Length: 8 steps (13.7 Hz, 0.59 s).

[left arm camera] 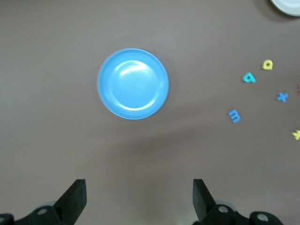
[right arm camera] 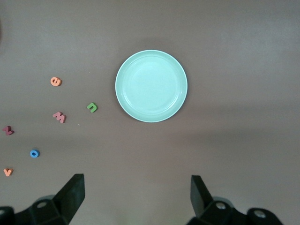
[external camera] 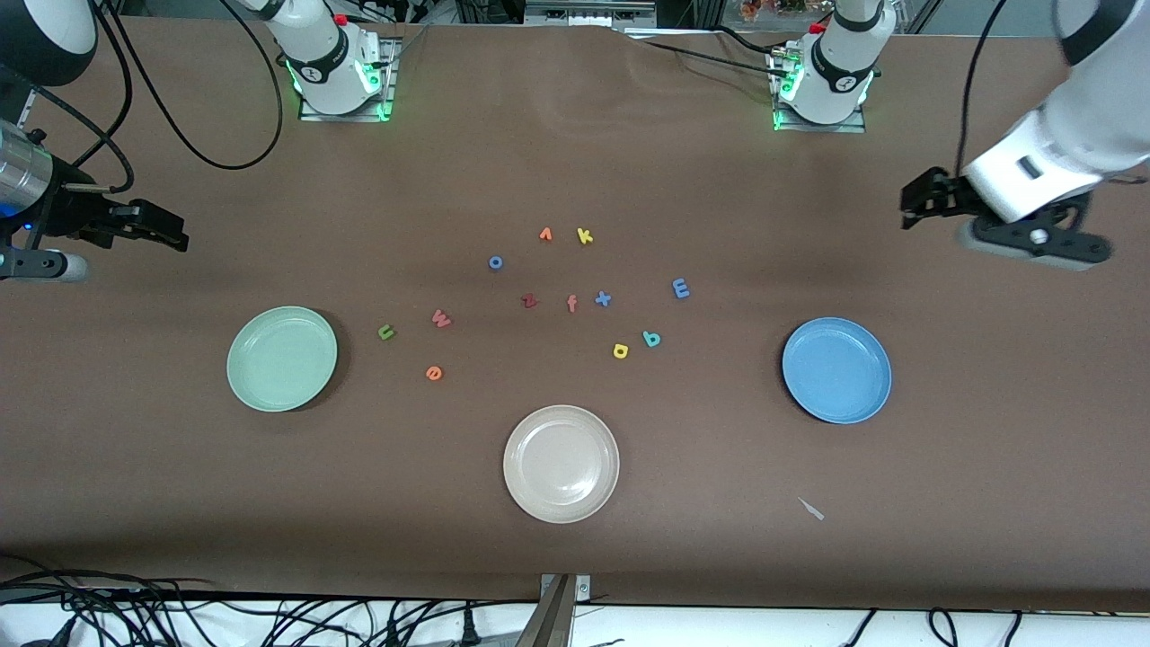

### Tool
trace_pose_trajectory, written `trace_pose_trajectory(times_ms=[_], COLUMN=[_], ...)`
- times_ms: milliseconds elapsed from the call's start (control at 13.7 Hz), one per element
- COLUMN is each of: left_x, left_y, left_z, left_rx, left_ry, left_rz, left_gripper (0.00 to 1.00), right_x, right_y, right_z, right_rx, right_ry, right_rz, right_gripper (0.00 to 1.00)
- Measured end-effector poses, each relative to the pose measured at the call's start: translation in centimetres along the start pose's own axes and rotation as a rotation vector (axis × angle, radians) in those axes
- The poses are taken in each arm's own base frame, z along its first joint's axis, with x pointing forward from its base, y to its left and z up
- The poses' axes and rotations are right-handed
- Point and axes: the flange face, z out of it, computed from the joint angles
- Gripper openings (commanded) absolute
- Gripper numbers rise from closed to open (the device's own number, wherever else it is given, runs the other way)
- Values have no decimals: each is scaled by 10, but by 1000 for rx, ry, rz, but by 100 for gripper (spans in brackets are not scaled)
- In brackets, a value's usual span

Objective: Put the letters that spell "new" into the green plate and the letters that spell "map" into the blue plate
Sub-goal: 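Reach both grippers down toward the scattered foam letters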

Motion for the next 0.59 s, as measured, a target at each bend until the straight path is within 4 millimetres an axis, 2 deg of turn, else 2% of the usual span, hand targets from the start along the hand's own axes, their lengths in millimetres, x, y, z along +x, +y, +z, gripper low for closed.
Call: trace_pose_trajectory(times_ms=[220, 439, 586], left_x=[21, 36, 43], left_y=[44, 93, 126], left_z=[34, 60, 79], left_rx=[-18, -27, -33], left_ry=[-54, -70, -92], left_rz=[38, -93, -211], left_gripper=[100, 100, 100], right_x=[0, 1, 6], right_y=[0, -4, -18], right_z=[0, 7, 18], right_rx=[0, 0, -3], right_ry=[-1, -14, -35], right_rz=[0, -11, -36], right_gripper=[100, 100, 100])
